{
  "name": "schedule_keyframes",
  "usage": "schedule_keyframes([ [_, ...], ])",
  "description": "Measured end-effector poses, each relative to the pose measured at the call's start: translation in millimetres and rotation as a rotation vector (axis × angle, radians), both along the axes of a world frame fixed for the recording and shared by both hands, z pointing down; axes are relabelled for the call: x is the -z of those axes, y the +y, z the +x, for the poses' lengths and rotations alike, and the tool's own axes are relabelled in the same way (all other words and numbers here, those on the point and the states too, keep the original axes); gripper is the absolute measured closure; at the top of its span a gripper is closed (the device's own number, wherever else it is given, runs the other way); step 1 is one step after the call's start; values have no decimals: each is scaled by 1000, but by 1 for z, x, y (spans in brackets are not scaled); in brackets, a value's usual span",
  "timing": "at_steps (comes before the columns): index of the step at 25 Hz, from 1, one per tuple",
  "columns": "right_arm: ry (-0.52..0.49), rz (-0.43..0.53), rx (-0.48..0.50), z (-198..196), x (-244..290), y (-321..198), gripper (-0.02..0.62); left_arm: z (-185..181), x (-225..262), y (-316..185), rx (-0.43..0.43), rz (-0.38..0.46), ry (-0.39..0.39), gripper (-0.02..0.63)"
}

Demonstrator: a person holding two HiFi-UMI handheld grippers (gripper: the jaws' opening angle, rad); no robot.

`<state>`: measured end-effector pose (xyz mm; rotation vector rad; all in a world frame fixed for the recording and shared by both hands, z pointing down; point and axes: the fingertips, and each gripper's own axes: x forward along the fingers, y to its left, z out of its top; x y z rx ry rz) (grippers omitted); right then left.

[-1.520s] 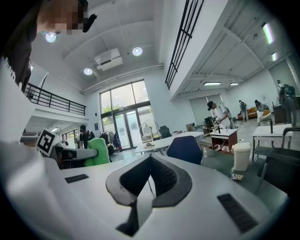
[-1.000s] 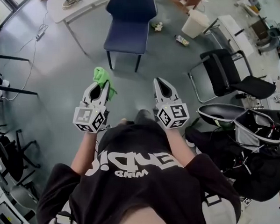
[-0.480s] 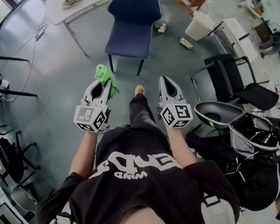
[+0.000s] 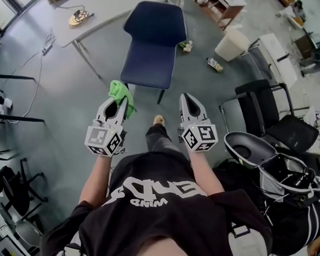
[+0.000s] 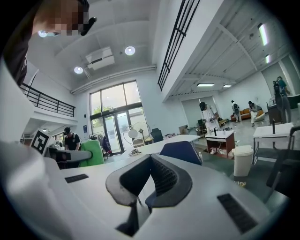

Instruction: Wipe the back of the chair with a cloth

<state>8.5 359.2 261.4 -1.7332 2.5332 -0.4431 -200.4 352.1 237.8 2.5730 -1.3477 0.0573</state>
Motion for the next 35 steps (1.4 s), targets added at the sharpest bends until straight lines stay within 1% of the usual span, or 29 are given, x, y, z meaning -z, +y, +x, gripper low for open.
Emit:
schedule_keyframes([
  [8, -8, -1, 51, 28, 11, -92, 599, 27, 20, -89, 57, 16, 9, 548],
  [11, -10, 1, 77, 40, 13, -124, 598, 40, 22, -119, 87, 7, 32, 548],
  [15, -13, -6, 107, 53, 10, -157, 598, 56, 26, -150, 116, 14, 38, 548],
  [19, -17, -18, 123, 52, 5, -182, 598, 57, 26, -175, 127, 15, 20, 548],
  [24, -24, -37, 127, 45, -3, -208, 598, 51, 21, -205, 127, 4, 15, 548],
  [28, -19, -44, 125, 39, -6, -232, 598, 50, 16, -239, 112, -5, 20, 548],
  [35, -29, -49, 65, 39, -5, -296, 598, 50, 15, -314, 62, -8, 24, 548],
])
